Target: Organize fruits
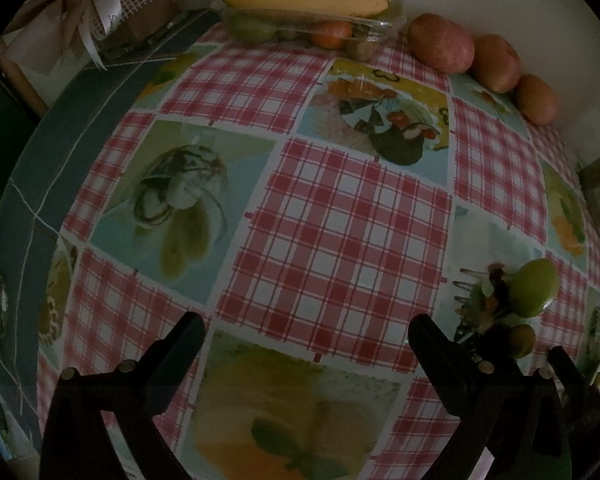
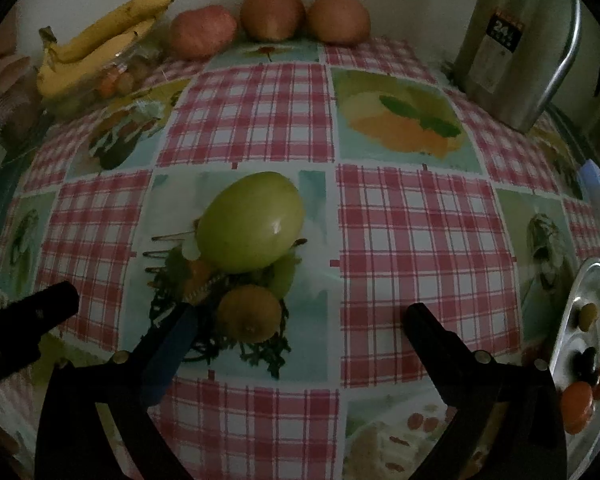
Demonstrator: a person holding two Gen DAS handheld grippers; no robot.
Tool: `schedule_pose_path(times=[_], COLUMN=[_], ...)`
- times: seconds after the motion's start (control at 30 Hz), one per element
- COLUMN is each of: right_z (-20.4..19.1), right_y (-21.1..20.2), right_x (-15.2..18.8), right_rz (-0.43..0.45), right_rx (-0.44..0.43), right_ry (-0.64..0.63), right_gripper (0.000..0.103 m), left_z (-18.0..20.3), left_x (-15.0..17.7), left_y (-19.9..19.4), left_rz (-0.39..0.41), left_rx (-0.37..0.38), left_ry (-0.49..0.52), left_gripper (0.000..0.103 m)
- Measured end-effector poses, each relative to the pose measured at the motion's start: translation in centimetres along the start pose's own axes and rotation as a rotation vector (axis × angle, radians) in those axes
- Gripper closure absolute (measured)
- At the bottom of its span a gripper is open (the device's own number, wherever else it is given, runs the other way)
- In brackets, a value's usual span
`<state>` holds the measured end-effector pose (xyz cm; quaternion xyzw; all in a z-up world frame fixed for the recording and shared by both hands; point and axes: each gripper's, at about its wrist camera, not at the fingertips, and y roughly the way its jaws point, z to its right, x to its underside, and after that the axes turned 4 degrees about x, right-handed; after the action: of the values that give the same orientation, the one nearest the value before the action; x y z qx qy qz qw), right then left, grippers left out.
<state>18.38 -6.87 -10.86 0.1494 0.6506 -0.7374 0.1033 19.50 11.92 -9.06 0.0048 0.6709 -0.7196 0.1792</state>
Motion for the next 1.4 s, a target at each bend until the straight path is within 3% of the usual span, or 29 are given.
schedule_pose_path(times=[0.1, 0.2, 0.27, 0.53, 0.7, 0.87, 1.0, 1.13, 1.4], right_z=[-0.1, -0.6, -1.0, -2.2, -2.4, -1.7, -1.1, -0.5, -1.0], right_y=[-0.2, -0.9, -1.3, -4.4, -6.8, -6.3, -5.7, -5.4, -3.1], right_x=[-0.2, -0.5, -0.7, -1.0, -1.5, -1.8, -1.7, -1.6, -0.9], right_rz=[-0.008, 0.01, 0.008, 0.07, 0.103, 0.067, 0.054, 0.056, 0.008], right_rx=[0.013, 0.006, -0.006, -0.039, -0.077, -0.099, -0.087, -0.111, -0.1], right_ry=[0.022, -0.003, -0.03, -0.085, -0.088, -0.068, -0.041, 0.002, -0.015], right_gripper=[0.004, 0.028, 0.052, 0.088, 0.089, 0.088, 0.079, 0.062, 0.06], left_z=[-0.1, -0.2, -0.3, -0.2, 0.0, 0.2, 0.6, 0.5, 0.6], left_x=[0.0, -0.1, 0.0, 0.0, 0.1, 0.1, 0.1, 0.2, 0.2], left_y=[-0.1, -0.3, -0.4, -0.7, -1.0, -1.3, -1.2, -1.2, -1.0], left_rz=[0.004, 0.01, 0.012, 0.017, 0.024, 0.03, 0.026, 0.026, 0.022], left_rx=[-0.003, -0.007, -0.007, -0.022, -0.031, -0.033, -0.033, -0.032, -0.038], left_ry=[0.002, 0.001, 0.002, 0.011, 0.019, 0.028, 0.041, 0.041, 0.042], left_gripper=[0.0, 0.0, 0.0, 0.0, 0.0, 0.0, 0.0, 0.0, 0.0])
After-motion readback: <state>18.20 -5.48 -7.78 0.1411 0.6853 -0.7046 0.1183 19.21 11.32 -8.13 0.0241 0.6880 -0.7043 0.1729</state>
